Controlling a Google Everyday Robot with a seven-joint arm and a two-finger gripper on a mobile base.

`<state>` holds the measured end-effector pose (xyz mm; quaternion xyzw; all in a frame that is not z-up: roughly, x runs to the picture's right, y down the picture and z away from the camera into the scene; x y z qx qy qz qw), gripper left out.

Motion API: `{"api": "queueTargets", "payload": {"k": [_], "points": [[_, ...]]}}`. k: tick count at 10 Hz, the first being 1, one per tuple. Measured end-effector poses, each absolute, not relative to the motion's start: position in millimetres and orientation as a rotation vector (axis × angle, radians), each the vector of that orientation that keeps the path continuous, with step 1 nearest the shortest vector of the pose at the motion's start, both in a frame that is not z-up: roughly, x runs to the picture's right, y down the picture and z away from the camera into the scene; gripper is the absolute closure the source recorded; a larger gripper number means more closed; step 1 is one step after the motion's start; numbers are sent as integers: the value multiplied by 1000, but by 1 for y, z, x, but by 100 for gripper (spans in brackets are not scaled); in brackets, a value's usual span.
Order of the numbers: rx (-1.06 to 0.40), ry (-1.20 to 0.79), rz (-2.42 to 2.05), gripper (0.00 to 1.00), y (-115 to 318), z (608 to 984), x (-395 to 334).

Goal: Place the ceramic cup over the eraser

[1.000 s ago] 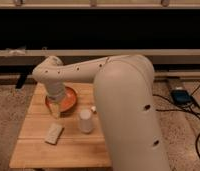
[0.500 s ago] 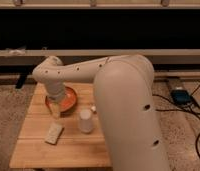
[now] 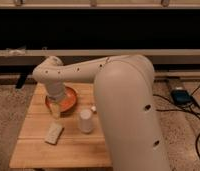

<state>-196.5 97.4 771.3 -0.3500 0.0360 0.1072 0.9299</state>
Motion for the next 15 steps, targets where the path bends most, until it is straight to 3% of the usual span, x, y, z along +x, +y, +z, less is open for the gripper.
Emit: {"api": "queueTargets", "payload": {"k": [7,15], "points": [[-620,103,341,20,62,778,-118],[-690,175,430,20,99,756,-76]]}}
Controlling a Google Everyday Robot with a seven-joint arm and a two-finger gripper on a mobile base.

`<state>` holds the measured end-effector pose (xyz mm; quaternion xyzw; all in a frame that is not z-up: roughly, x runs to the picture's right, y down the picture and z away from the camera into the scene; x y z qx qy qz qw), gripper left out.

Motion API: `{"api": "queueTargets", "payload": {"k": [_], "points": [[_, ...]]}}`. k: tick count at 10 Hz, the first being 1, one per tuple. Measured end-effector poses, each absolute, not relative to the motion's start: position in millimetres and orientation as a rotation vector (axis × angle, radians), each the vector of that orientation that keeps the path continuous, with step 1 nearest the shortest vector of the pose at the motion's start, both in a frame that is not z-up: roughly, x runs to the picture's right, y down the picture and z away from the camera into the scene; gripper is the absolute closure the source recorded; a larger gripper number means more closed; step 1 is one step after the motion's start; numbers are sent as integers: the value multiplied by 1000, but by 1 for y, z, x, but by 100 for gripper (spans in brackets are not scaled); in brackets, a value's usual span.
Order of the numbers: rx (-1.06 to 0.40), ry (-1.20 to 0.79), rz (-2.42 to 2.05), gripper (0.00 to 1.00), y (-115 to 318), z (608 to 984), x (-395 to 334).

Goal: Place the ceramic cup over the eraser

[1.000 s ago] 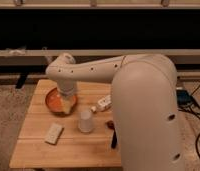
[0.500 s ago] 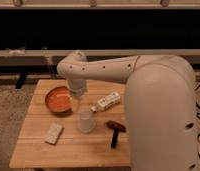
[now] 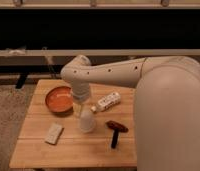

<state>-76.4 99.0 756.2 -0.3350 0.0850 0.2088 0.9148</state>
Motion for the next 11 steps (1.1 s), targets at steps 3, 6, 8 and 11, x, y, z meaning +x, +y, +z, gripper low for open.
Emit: {"api": "queueTargets", "payload": {"k": [3,6,8,11], "points": [[-687,205,446,20,118,760,-66],[-687,215,461,20,129,768,-61],[-680,218,477,20,137,773,-65],[-650,218,501,20,144,777,-68]]}}
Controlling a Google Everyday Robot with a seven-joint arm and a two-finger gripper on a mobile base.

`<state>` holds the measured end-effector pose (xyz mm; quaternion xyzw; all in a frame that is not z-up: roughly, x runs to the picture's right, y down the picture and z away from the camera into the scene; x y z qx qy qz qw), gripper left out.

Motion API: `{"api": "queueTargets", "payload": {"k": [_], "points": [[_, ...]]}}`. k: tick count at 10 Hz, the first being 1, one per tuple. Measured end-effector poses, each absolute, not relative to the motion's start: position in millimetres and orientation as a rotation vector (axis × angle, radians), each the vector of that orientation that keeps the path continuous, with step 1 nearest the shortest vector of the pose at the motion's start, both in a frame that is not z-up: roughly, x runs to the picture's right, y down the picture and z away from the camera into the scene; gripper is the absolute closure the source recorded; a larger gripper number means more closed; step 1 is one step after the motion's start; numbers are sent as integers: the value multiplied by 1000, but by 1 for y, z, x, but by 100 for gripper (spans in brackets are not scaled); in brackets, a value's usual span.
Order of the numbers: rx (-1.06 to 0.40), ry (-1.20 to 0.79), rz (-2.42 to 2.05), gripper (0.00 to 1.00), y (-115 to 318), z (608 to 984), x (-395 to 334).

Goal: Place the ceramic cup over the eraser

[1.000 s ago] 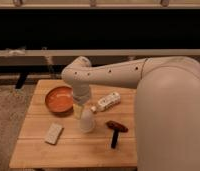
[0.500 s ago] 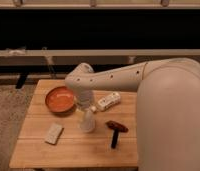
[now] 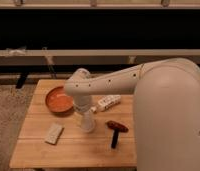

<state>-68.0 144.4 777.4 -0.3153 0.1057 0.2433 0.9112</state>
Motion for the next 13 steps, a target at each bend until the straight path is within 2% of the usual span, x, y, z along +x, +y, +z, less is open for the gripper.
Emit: {"api": "queueTargets", "payload": {"k": [1,3,4,6,8,9,13], "points": [[-648,223,509,21,147,778,-67],[-637,247,520,51,155,780,-61],[-633,252,523,58,156,779,-58],[-609,260,534,80,151,772,-51],[-579,252,541,96,136,758,-47],[-560,249,543,100,124,745,-43],[-502,251,522,100,84,690,-22]]}}
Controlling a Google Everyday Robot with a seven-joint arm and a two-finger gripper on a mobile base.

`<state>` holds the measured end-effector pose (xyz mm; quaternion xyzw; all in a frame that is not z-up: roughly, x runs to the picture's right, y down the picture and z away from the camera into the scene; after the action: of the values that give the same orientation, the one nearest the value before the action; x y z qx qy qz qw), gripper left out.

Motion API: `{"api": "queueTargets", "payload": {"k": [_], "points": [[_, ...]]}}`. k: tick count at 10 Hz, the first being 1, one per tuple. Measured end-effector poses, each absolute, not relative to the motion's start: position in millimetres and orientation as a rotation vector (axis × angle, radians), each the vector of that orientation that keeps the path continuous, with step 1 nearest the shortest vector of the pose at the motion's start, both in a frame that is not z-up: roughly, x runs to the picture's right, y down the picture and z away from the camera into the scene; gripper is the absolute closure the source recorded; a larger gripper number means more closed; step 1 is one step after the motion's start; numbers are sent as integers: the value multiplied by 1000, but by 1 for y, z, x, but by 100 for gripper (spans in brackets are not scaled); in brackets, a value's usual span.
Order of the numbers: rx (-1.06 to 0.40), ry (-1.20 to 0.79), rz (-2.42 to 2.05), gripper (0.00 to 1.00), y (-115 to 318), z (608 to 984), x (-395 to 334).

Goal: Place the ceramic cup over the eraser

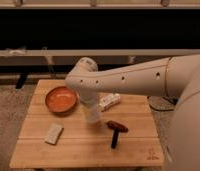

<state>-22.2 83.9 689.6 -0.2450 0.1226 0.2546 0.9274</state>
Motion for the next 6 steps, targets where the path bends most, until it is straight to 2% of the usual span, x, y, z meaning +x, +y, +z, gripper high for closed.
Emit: {"api": "queueTargets", "payload": {"k": [3,6], "points": [[-489,291,512,100,76,648,5],[-500,346,526,100,90,617,24]]}}
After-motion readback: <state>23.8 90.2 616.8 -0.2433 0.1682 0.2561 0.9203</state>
